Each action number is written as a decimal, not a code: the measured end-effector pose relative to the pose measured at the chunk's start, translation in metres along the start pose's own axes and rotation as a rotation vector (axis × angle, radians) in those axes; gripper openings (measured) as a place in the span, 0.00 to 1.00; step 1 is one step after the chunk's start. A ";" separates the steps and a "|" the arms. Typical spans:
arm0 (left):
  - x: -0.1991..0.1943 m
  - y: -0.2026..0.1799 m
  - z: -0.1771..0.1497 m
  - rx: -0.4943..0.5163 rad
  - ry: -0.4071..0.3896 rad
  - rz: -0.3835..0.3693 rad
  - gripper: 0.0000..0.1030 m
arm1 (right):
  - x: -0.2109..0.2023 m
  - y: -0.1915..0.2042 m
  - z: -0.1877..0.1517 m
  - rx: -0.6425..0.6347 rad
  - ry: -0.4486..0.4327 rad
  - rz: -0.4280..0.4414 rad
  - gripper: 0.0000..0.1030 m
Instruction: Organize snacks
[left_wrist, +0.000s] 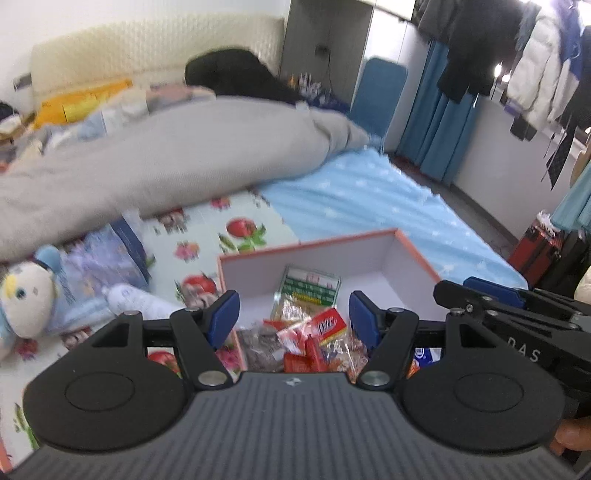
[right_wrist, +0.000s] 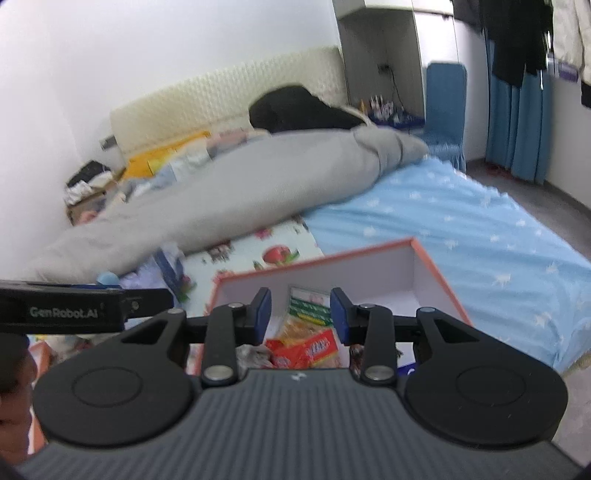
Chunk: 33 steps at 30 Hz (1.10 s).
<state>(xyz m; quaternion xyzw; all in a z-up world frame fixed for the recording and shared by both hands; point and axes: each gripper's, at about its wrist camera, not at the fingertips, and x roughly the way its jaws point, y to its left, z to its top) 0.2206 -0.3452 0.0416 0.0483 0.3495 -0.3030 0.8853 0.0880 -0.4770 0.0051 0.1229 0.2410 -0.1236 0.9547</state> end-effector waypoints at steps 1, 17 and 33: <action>-0.012 0.001 0.001 0.001 -0.022 0.003 0.69 | -0.008 0.004 0.001 -0.007 -0.012 0.003 0.37; -0.129 -0.002 -0.037 0.038 -0.163 0.022 0.69 | -0.083 0.041 -0.024 -0.061 -0.091 -0.015 0.37; -0.130 0.020 -0.131 0.009 -0.131 0.060 0.69 | -0.092 0.041 -0.096 -0.047 -0.081 -0.053 0.37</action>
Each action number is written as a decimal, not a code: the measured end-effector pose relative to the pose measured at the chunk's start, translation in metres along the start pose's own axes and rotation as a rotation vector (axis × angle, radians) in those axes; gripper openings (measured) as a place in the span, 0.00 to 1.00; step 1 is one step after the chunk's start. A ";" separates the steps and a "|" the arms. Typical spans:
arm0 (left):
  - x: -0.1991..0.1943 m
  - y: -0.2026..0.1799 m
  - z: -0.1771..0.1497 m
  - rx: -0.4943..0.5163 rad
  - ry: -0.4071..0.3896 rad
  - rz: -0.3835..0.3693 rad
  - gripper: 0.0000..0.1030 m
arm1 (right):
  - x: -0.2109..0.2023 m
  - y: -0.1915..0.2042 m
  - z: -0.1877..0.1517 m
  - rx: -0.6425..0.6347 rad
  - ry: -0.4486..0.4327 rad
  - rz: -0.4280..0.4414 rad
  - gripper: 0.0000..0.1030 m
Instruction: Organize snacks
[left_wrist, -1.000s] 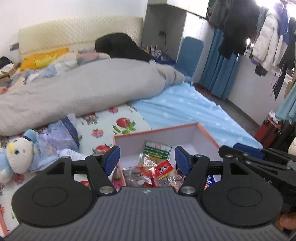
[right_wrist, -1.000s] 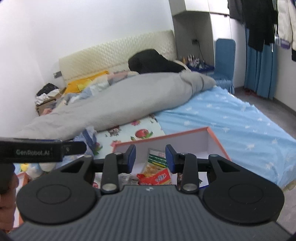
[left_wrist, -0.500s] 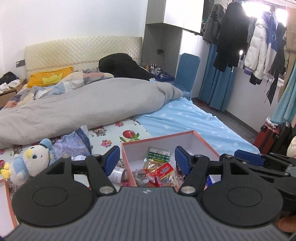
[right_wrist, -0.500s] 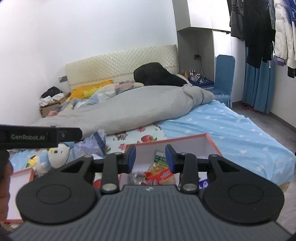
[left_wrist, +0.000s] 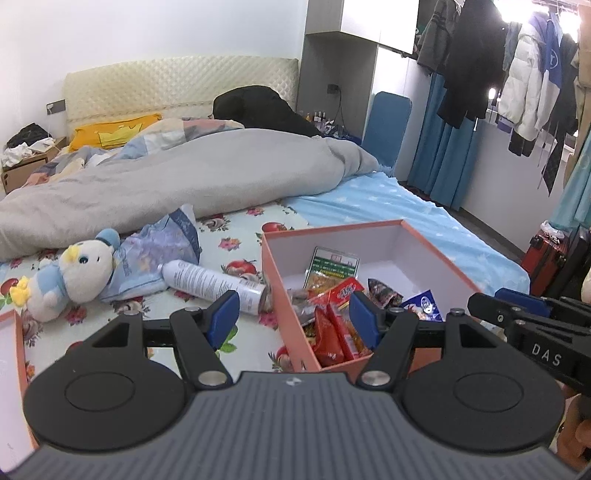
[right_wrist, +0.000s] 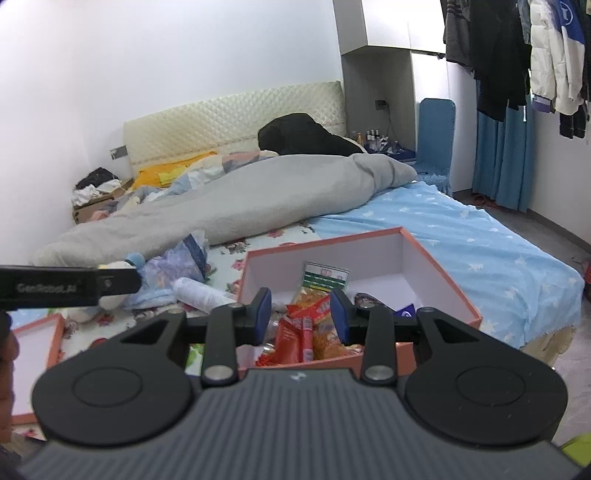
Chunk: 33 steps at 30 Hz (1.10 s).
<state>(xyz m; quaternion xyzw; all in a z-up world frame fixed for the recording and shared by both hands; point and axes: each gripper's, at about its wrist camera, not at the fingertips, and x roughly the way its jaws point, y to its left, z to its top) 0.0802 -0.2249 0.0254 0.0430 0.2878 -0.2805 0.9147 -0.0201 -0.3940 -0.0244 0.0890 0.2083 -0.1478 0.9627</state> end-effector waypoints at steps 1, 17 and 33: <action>0.003 0.001 -0.004 -0.007 0.003 0.006 0.69 | 0.001 0.000 -0.003 -0.001 0.011 0.002 0.37; 0.022 -0.001 -0.023 -0.024 0.047 0.003 0.69 | 0.005 -0.012 -0.016 0.024 0.063 -0.011 0.37; 0.023 -0.006 -0.022 -0.002 0.048 0.004 0.69 | 0.004 -0.023 -0.020 0.027 0.073 -0.017 0.37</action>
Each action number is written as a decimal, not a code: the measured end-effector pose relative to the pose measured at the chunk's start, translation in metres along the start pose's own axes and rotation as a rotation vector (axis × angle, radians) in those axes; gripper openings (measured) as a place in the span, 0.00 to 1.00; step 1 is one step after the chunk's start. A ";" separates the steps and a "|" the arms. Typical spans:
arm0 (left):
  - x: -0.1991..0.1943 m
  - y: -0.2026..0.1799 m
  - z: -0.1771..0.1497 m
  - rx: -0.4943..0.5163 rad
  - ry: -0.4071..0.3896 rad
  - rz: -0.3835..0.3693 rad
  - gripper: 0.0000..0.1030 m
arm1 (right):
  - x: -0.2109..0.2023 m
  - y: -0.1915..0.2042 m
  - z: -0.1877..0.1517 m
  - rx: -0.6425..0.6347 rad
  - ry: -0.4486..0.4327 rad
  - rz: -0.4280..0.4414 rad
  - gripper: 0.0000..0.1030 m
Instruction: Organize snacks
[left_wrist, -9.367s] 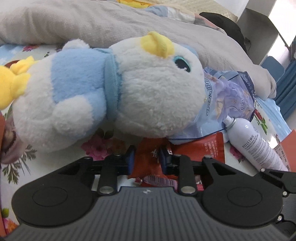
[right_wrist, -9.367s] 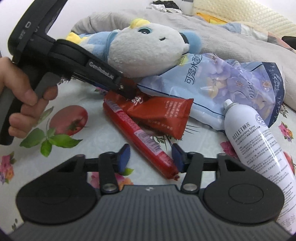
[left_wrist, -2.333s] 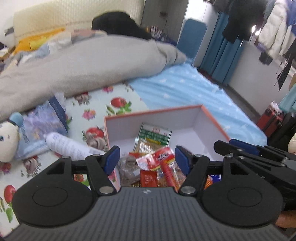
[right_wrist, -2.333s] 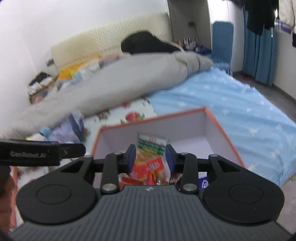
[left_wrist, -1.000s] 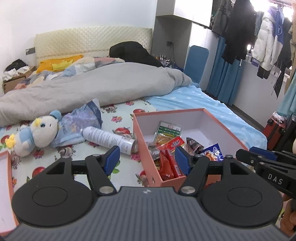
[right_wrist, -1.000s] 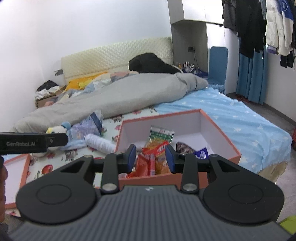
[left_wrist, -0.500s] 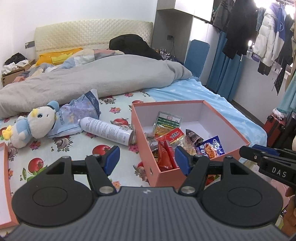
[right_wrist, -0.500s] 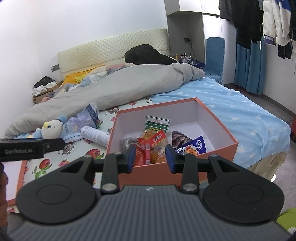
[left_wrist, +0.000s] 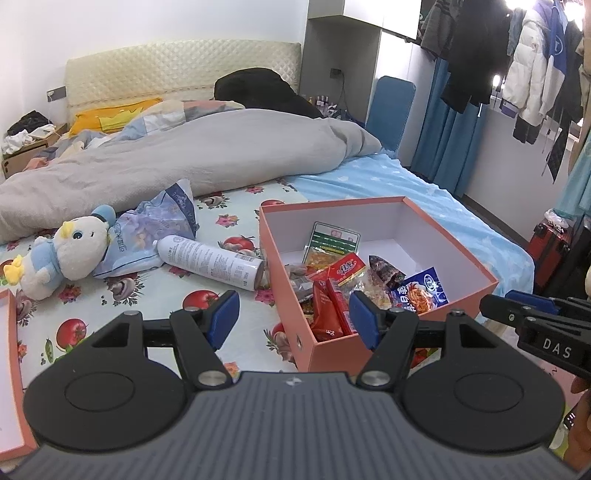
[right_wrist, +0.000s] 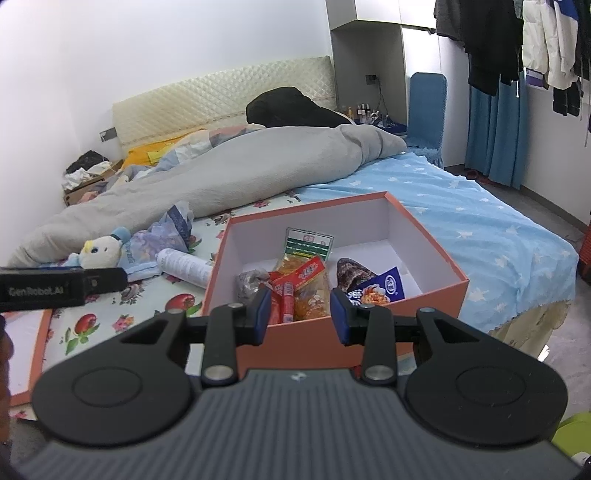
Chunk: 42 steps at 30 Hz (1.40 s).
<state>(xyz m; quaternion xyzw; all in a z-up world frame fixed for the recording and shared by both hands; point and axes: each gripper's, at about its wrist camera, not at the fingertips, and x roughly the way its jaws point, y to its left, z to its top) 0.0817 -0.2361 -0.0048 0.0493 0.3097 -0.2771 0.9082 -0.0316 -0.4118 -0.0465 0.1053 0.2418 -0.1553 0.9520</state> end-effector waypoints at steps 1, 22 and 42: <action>0.000 0.000 0.000 0.003 0.000 -0.001 0.69 | 0.000 -0.001 -0.001 0.002 0.001 -0.002 0.37; 0.000 0.000 0.002 0.020 0.004 0.033 0.97 | 0.003 -0.008 0.001 -0.006 -0.014 -0.044 0.88; -0.001 -0.003 0.001 0.025 0.002 0.036 0.97 | 0.004 -0.009 0.000 0.006 -0.004 -0.029 0.88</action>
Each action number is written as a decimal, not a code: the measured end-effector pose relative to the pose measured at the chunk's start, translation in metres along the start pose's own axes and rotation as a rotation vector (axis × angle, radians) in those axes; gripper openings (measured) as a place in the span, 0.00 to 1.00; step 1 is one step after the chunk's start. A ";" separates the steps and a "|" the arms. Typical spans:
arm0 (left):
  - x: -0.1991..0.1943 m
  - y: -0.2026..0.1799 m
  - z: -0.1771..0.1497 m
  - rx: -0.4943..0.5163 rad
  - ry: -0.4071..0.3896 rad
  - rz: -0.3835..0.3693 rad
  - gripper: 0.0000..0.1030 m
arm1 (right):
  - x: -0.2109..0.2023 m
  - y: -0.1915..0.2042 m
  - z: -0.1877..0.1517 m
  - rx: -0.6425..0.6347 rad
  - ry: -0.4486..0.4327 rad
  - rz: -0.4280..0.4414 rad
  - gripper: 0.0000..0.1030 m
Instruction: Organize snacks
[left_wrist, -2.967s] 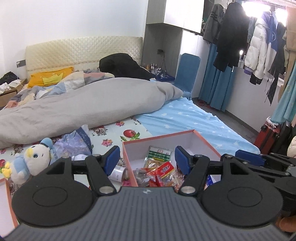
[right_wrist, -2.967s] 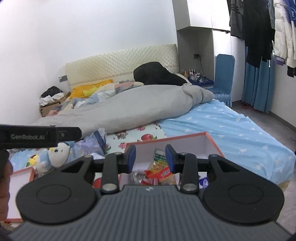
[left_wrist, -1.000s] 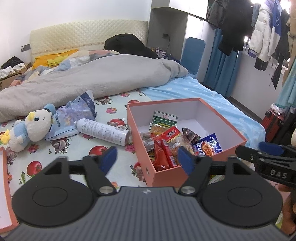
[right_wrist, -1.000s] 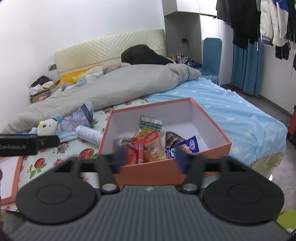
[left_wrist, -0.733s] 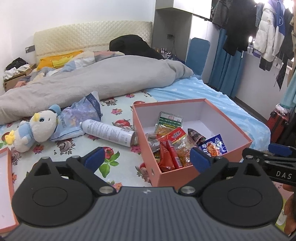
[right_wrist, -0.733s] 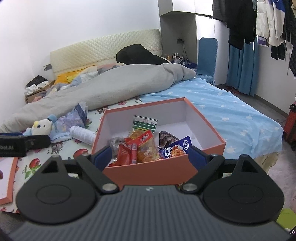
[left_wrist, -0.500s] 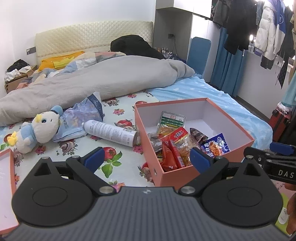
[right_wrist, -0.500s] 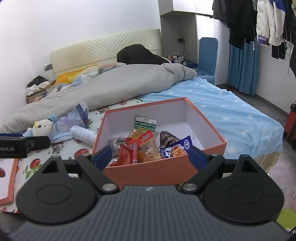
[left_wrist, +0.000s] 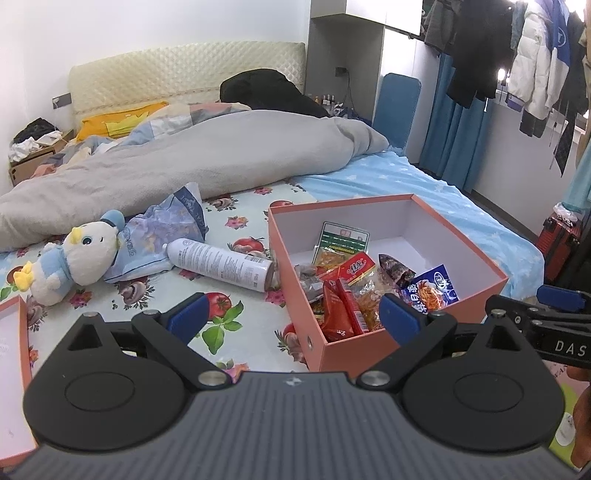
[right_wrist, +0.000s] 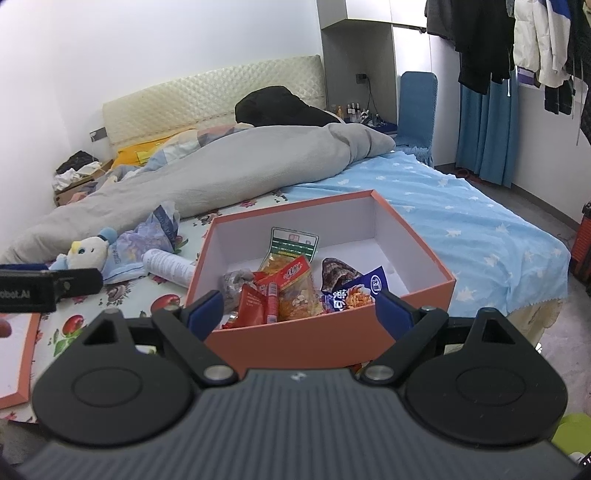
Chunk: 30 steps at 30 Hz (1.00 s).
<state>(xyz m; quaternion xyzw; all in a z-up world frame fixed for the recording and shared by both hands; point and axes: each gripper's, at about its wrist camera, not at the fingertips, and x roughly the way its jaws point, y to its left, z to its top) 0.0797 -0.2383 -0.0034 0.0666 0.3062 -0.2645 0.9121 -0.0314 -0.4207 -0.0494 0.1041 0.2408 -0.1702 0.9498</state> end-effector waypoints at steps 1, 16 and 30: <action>0.000 0.000 0.000 0.000 0.000 0.003 0.97 | 0.000 0.000 0.000 0.000 0.001 0.000 0.88; 0.002 0.003 -0.002 -0.026 0.002 -0.017 0.97 | 0.001 0.000 0.002 0.005 0.002 0.002 0.88; 0.003 0.008 -0.001 -0.042 0.010 -0.011 0.97 | 0.002 0.003 0.002 -0.001 -0.005 0.006 0.88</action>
